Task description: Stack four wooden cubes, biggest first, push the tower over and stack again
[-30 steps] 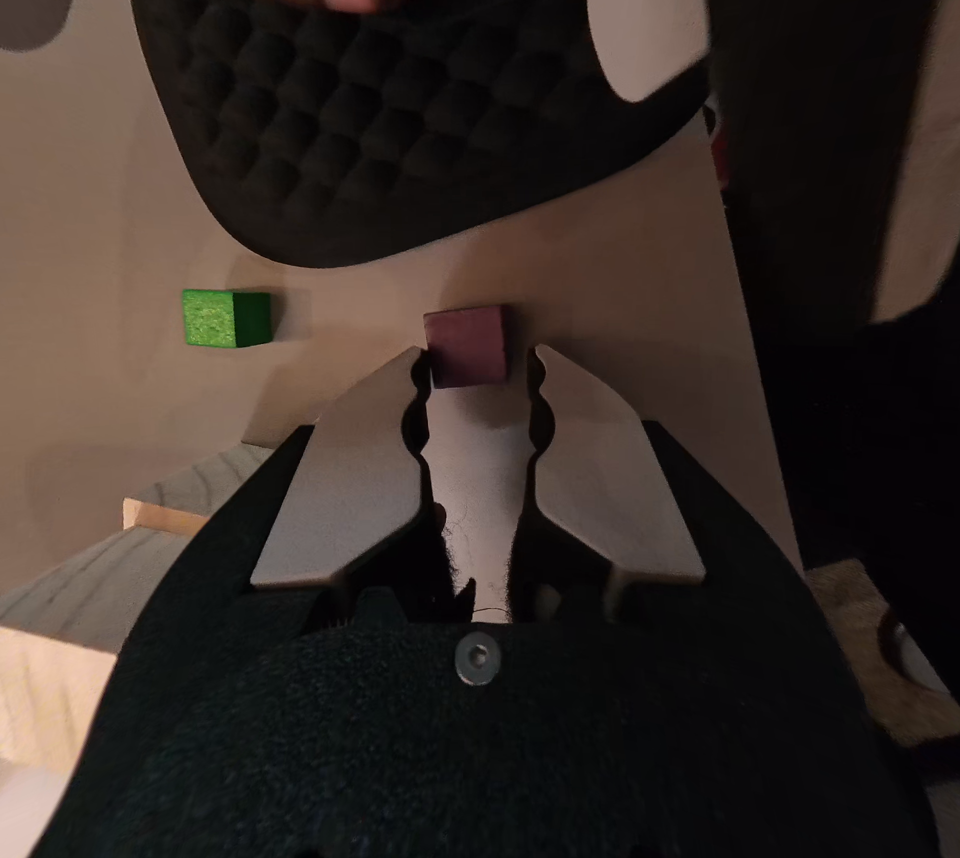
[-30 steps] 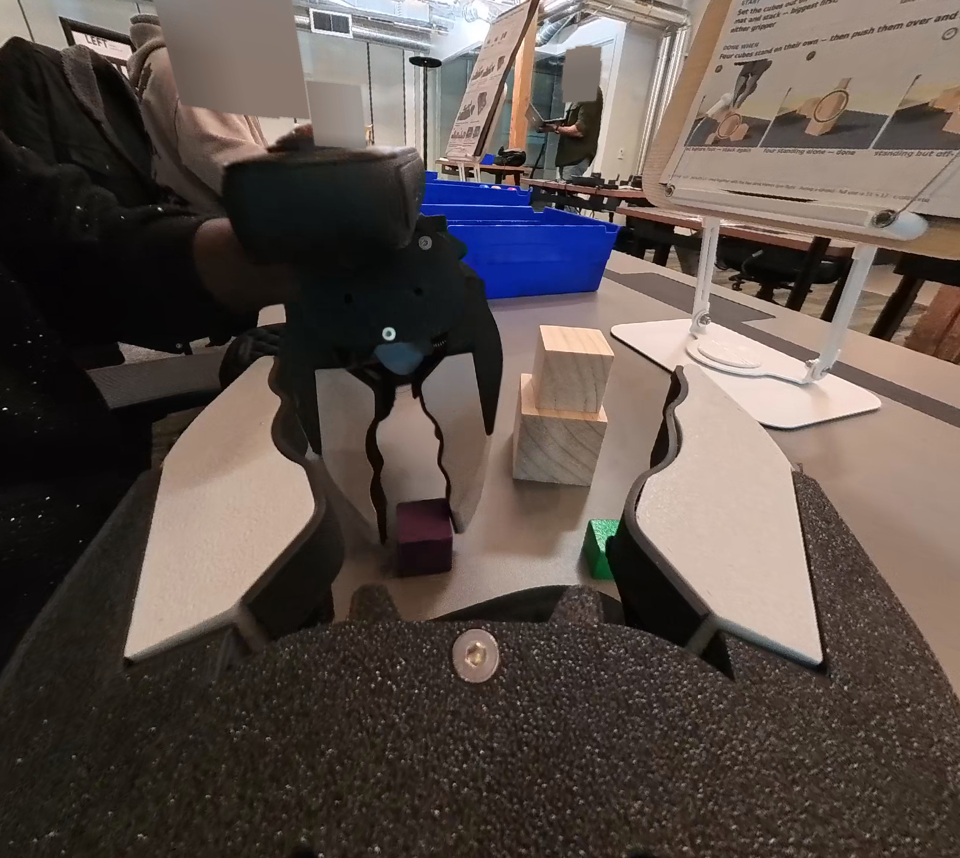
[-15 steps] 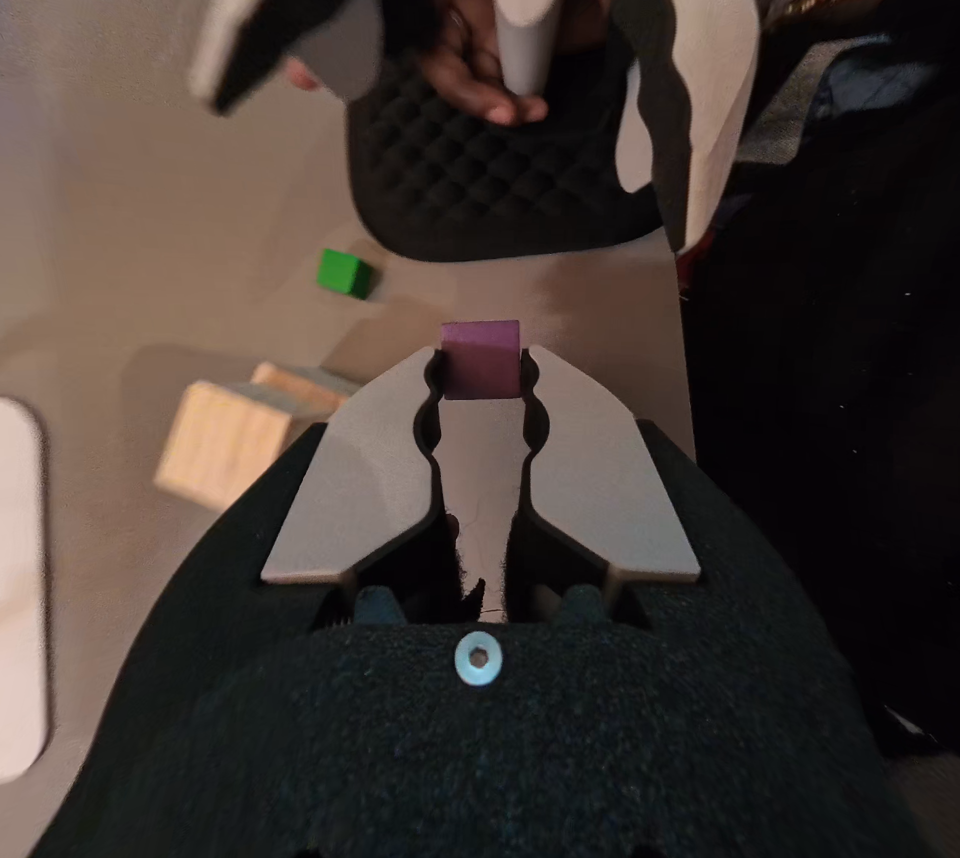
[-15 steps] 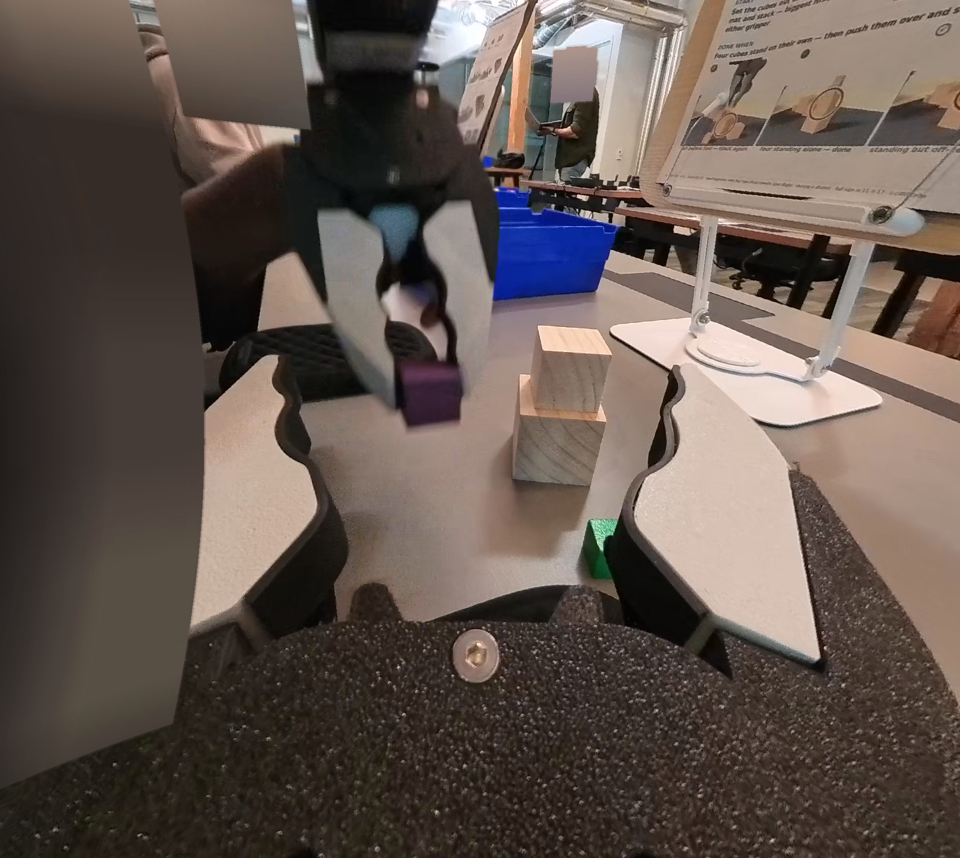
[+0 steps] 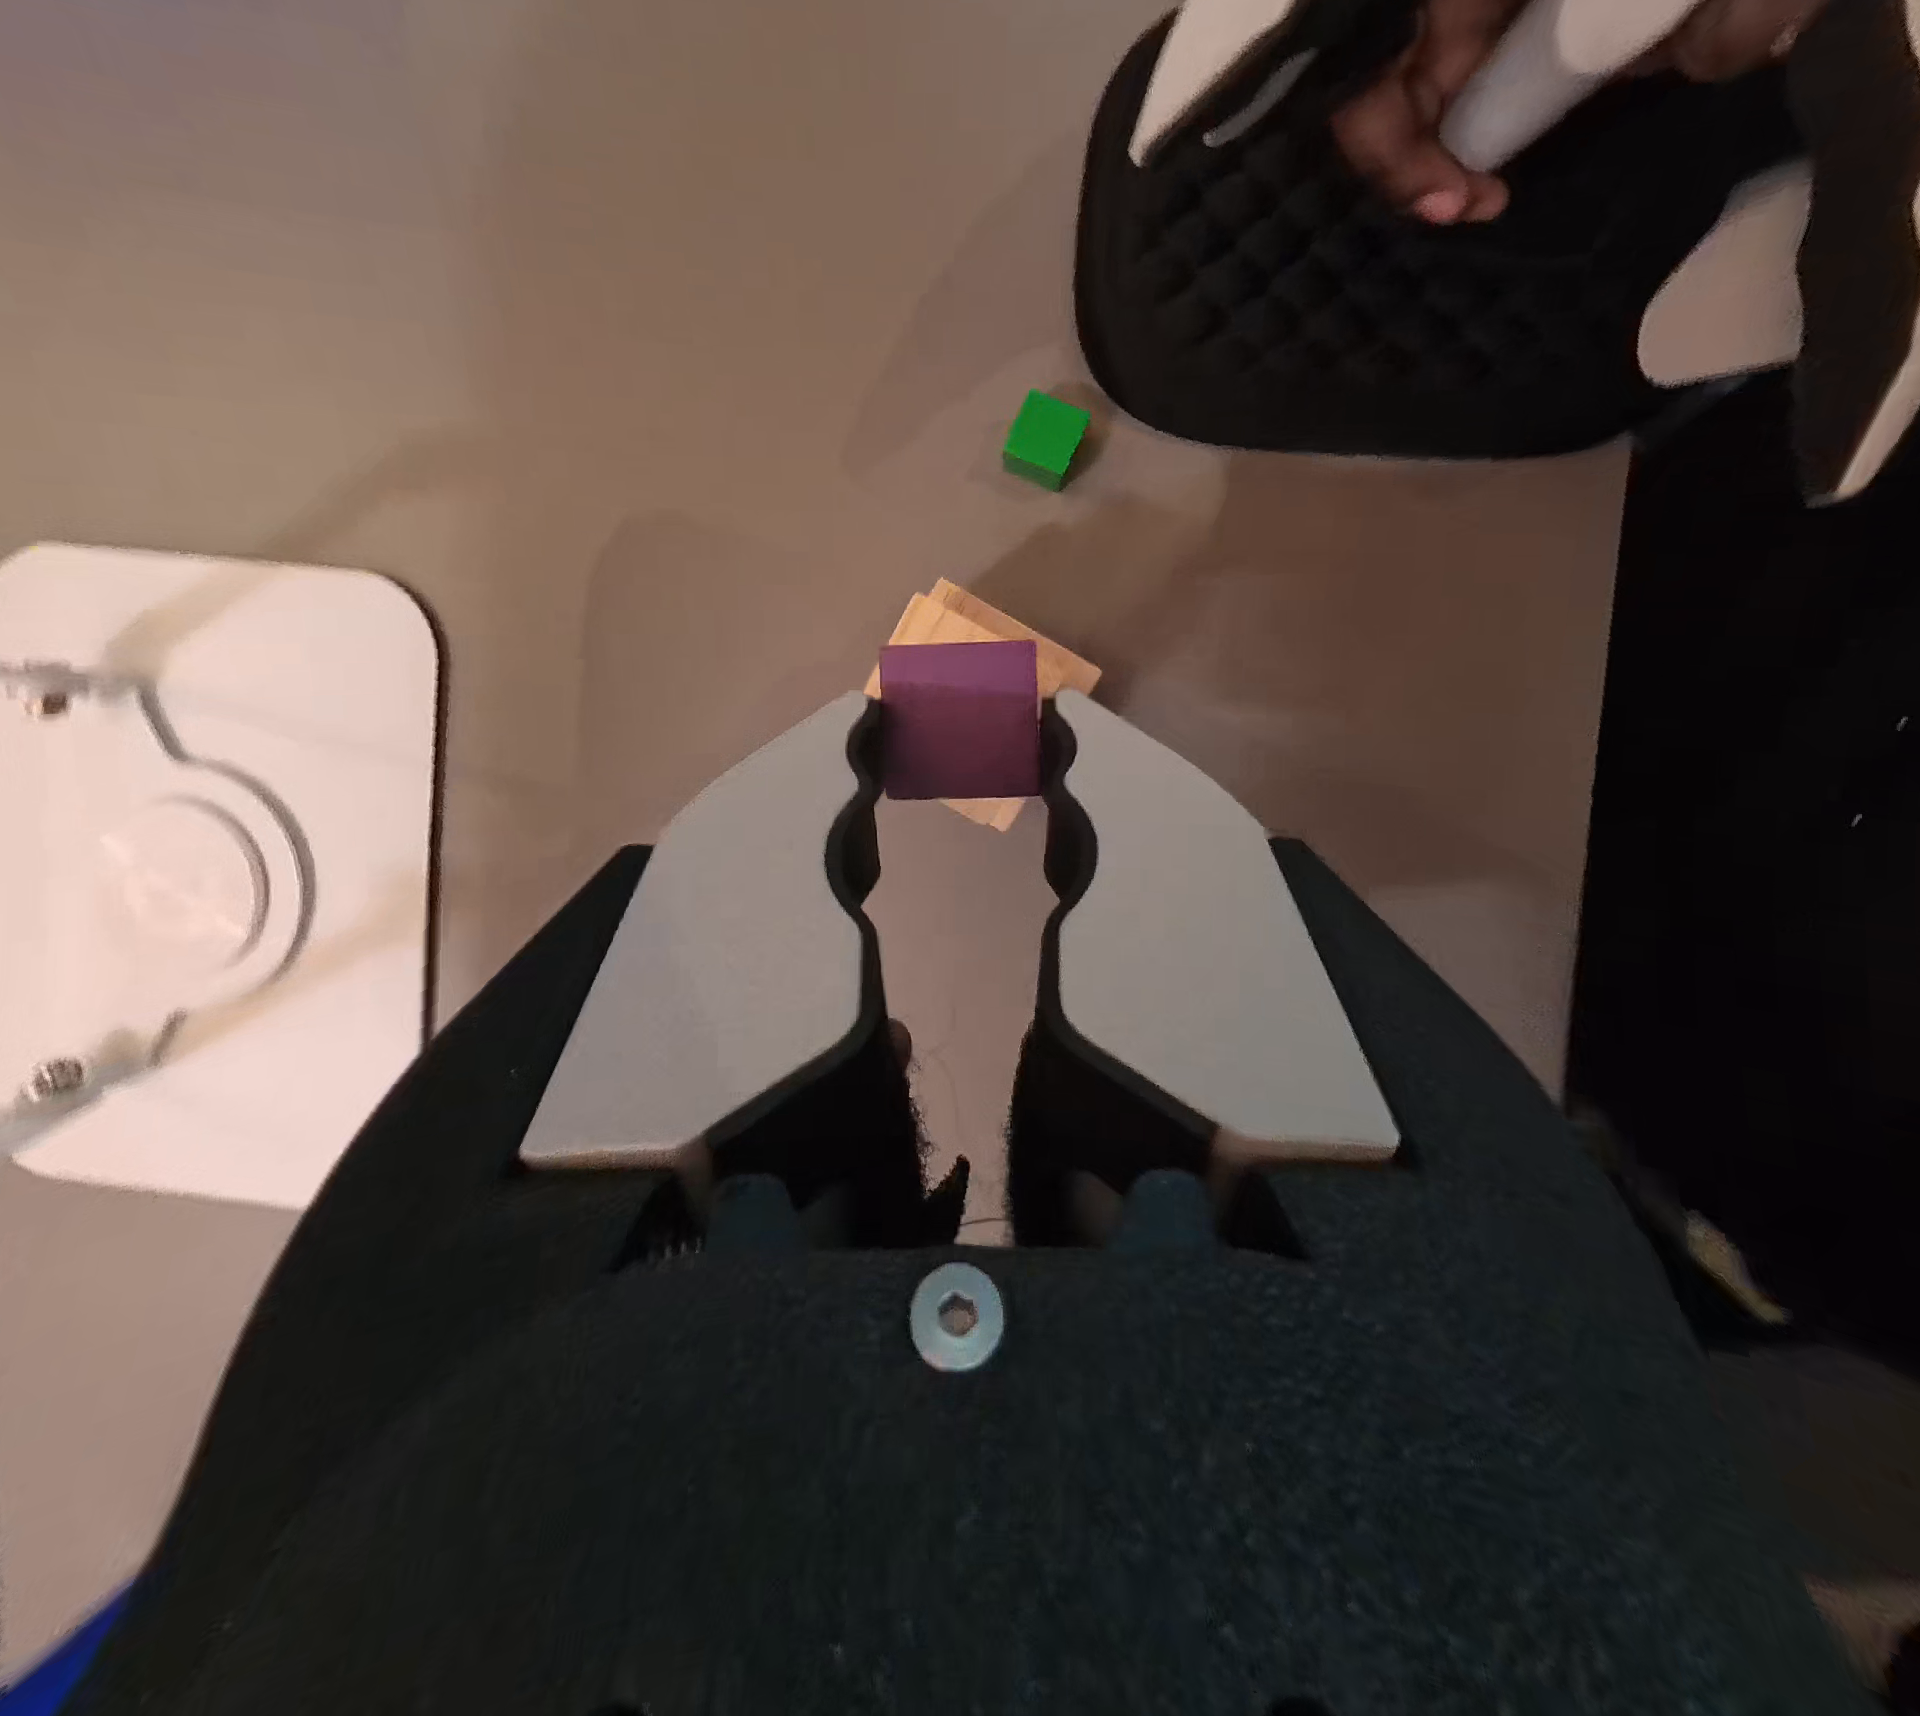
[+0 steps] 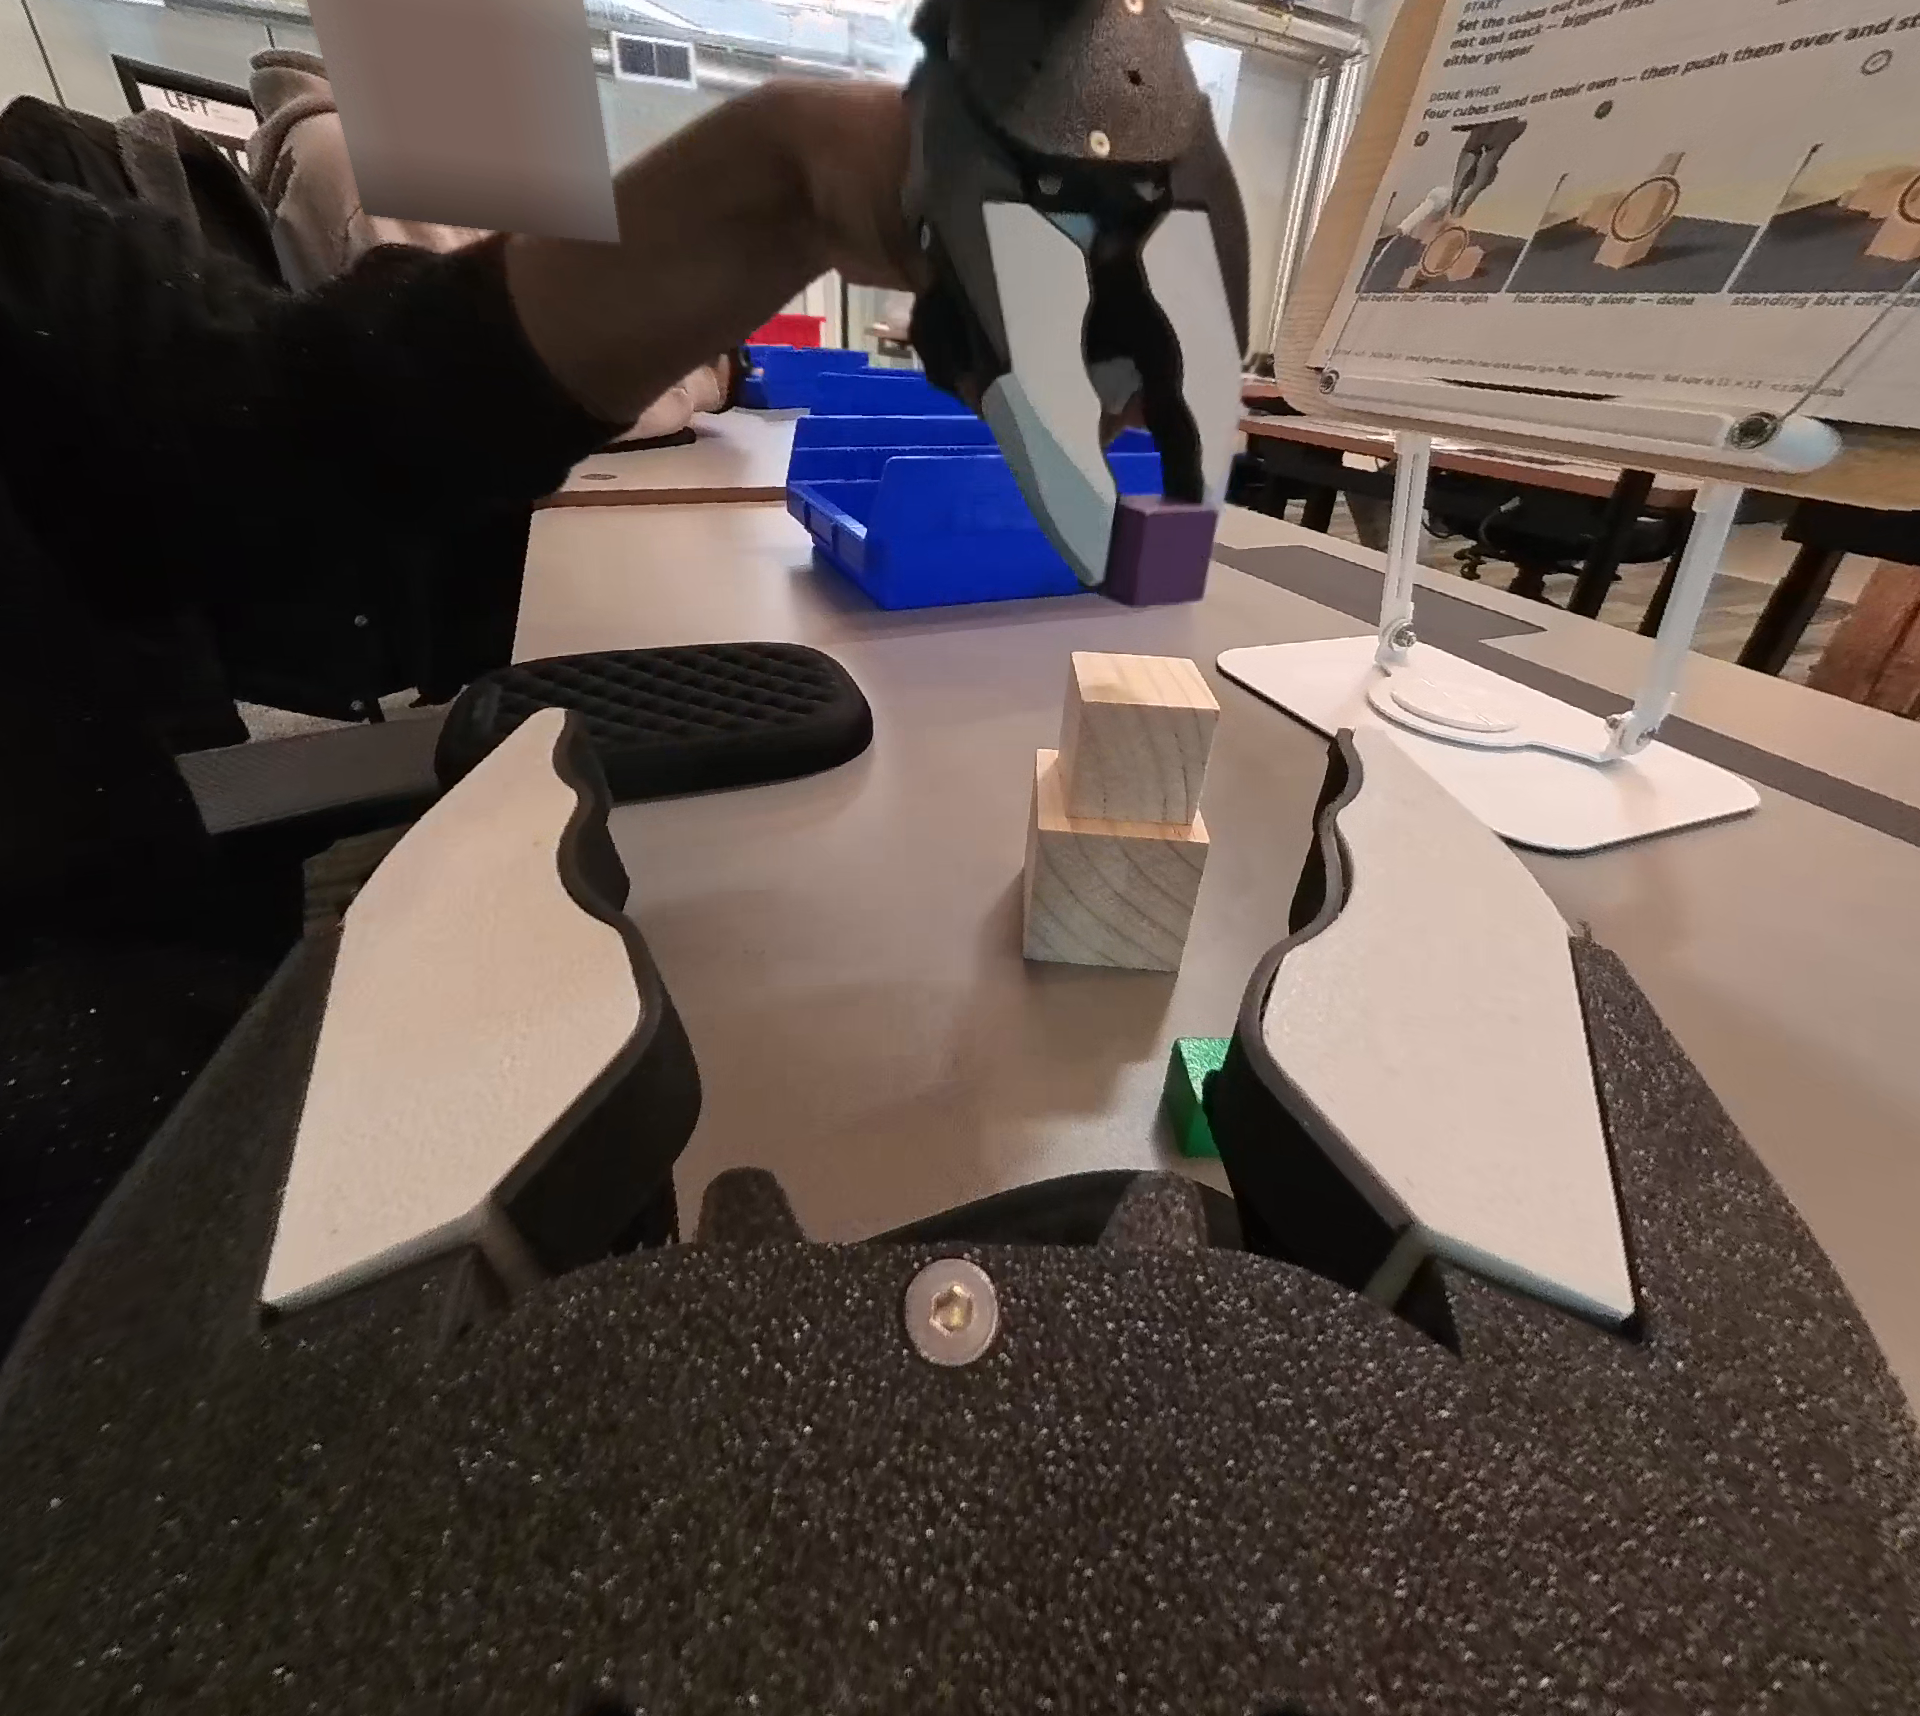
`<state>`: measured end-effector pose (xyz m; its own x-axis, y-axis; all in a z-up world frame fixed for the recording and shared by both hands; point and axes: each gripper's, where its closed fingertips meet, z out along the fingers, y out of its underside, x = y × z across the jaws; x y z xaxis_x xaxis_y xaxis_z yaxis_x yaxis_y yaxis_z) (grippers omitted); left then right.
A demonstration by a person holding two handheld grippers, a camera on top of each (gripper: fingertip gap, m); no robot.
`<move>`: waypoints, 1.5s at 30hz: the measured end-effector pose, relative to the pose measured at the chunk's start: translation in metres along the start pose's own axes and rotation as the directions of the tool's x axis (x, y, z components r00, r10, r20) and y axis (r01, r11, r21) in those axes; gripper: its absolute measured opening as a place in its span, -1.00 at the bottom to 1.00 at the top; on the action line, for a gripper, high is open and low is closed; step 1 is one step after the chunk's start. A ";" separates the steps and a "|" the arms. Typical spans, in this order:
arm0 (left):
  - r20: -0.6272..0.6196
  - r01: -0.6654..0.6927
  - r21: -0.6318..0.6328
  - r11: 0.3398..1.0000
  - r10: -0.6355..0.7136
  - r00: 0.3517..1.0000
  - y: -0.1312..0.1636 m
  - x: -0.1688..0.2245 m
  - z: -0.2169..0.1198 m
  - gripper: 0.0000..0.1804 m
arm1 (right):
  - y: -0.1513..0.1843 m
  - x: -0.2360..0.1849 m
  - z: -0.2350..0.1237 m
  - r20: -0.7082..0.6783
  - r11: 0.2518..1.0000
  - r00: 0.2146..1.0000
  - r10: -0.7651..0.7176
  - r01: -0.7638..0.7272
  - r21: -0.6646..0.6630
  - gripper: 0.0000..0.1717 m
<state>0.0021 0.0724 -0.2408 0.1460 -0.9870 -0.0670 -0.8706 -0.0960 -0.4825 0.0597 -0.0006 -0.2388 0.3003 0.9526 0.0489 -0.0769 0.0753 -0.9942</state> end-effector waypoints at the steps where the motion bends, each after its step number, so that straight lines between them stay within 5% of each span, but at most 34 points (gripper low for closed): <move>1: -0.026 -0.063 -0.009 0.998 0.063 0.998 0.002 0.002 0.003 -0.69 | 0.000 0.000 0.000 0.000 1.000 1.000 0.000 0.000 0.000 0.47; 6: -0.111 -0.456 -0.041 0.889 0.449 0.887 0.018 0.005 0.014 -0.69 | 0.000 0.000 0.000 0.002 1.000 1.000 -0.002 0.002 -0.003 0.46; 8: -0.135 -0.515 -0.045 0.856 0.506 0.852 0.020 0.003 0.015 -0.69 | 0.001 0.000 0.000 0.002 1.000 1.000 -0.001 0.001 -0.004 0.46; 18: -0.223 -0.403 -0.029 0.915 0.387 0.895 0.016 -0.003 0.018 -0.69 | 0.000 0.000 0.000 0.002 1.000 1.000 0.003 -0.003 0.001 0.45; 36: -0.251 -0.404 -0.008 0.915 0.389 0.887 0.013 -0.001 0.021 -0.69 | 0.000 0.000 0.000 0.003 1.000 1.000 0.002 -0.002 0.000 0.45; 45: -0.236 -0.363 0.037 0.931 0.361 0.902 0.009 -0.001 0.015 -0.43 | 0.000 0.000 0.000 0.002 1.000 1.000 0.001 -0.001 0.000 0.44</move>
<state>0.0011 0.0748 -0.2580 -0.2933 -0.9556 -0.0283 -0.8463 0.2733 -0.4572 0.0599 -0.0007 -0.2391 0.2983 0.9533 0.0476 -0.0773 0.0739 -0.9943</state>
